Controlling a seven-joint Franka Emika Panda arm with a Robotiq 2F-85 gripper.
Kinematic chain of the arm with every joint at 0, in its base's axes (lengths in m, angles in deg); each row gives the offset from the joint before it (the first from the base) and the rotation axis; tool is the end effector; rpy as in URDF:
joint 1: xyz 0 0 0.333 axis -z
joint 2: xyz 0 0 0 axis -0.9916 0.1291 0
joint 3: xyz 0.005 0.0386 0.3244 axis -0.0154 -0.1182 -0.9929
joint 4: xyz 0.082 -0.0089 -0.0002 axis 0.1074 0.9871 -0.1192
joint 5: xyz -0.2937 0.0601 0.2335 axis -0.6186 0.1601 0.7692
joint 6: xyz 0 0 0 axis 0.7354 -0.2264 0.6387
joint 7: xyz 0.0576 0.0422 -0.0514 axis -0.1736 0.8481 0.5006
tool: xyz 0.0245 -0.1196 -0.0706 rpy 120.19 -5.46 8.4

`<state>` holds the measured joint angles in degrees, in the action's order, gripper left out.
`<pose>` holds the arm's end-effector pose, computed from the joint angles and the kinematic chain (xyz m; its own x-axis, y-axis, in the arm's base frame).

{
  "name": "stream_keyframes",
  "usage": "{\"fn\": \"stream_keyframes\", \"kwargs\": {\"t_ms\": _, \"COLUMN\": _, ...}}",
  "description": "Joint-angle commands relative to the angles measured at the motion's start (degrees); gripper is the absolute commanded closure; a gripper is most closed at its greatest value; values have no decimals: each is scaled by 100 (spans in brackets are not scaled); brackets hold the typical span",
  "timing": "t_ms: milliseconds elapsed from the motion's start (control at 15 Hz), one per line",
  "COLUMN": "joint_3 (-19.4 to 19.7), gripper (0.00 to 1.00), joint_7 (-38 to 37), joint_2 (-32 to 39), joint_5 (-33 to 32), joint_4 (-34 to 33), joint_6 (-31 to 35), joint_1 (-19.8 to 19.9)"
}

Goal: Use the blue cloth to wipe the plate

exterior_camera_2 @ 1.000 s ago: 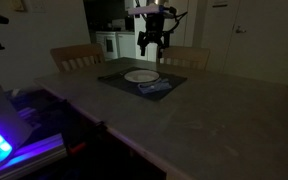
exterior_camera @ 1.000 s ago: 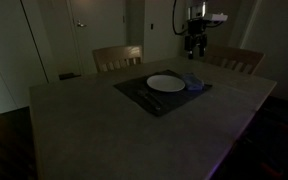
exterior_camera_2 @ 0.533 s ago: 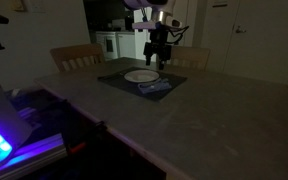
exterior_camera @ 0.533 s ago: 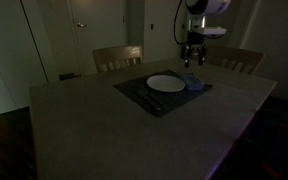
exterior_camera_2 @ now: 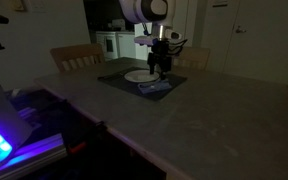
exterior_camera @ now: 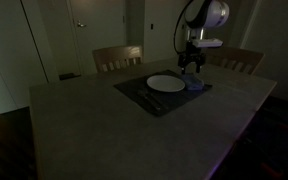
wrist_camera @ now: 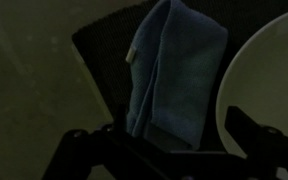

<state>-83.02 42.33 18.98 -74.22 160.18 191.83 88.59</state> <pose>0.5510 -0.1150 0.1787 0.9335 -0.3452 -0.0971 -0.3444 -0.9385 0.0256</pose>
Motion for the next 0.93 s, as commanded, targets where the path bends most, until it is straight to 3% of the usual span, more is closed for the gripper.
{"fn": "stream_keyframes", "kwargs": {"t_ms": 0, "joint_3": 156, "gripper": 0, "joint_7": -366, "joint_2": 91, "joint_5": -137, "joint_4": 94, "joint_6": 213, "joint_1": -137}}
{"fn": "stream_keyframes", "kwargs": {"t_ms": 733, "joint_3": 73, "gripper": 0, "joint_7": -484, "joint_2": 220, "joint_5": 158, "joint_4": 185, "joint_6": 247, "joint_1": -29}}
{"fn": "stream_keyframes", "kwargs": {"t_ms": 867, "joint_3": 64, "gripper": 13, "joint_7": -470, "joint_2": 224, "joint_5": 186, "joint_4": 197, "joint_6": 241, "joint_1": -34}}
